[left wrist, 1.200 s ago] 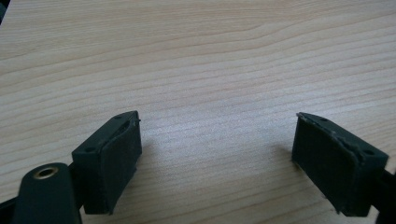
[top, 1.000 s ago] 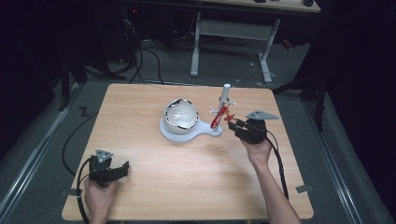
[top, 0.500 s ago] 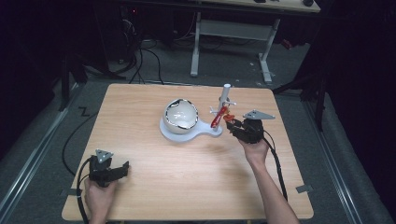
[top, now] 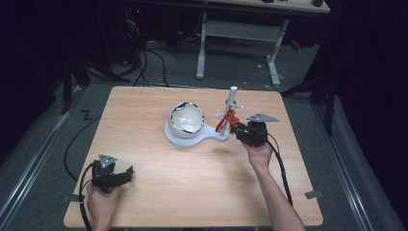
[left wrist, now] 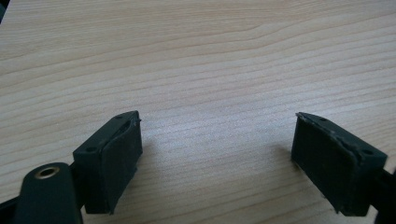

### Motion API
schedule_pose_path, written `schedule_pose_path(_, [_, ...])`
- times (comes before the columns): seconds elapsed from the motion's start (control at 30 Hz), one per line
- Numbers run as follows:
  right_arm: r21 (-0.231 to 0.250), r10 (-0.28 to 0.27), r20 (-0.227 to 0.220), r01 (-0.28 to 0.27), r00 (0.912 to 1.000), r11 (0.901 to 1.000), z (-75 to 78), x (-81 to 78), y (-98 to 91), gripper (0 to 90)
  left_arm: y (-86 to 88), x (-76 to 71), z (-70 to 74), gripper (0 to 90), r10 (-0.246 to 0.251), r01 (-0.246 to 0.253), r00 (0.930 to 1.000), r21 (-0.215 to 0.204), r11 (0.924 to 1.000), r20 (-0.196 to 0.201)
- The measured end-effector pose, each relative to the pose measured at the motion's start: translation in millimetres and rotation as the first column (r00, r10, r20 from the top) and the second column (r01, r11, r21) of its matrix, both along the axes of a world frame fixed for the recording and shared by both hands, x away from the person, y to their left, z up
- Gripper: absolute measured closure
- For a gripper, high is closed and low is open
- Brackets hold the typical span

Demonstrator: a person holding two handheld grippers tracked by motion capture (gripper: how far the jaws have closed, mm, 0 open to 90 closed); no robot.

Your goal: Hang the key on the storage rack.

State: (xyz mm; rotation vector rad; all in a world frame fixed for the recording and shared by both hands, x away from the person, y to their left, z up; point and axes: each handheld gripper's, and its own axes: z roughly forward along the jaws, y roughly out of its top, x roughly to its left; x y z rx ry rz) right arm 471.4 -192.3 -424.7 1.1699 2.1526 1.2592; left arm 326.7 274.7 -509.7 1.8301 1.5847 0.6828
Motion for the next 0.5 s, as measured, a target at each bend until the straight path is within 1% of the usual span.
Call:
schedule_pose_path(0.33, [0.005, -0.003, 0.002, 0.003, 1.0, 1.0, -1.5, 1.4, 0.3, 65.5, 0.0, 0.0, 0.0, 16.7, 0.0, 0.0, 1.0, 0.0, 1.0, 0.0])
schedule_pose_path(0.4, [0.006, -0.003, 0.001, 0.003, 1.0, 1.0, -1.3, 1.0, 0.2, 63.6, 0.0, 0.0, 0.0, 16.7, 0.0, 0.0, 1.0, 0.0, 1.0, 0.0])
schedule_pose_path(0.5, [-0.002, -0.003, 0.003, 0.003, 1.0, 1.0, -1.6, 0.9, 0.4, 57.3, 0.0, 0.0, 0.0, 16.7, 0.0, 0.0, 1.0, 0.0, 1.0, 0.0])
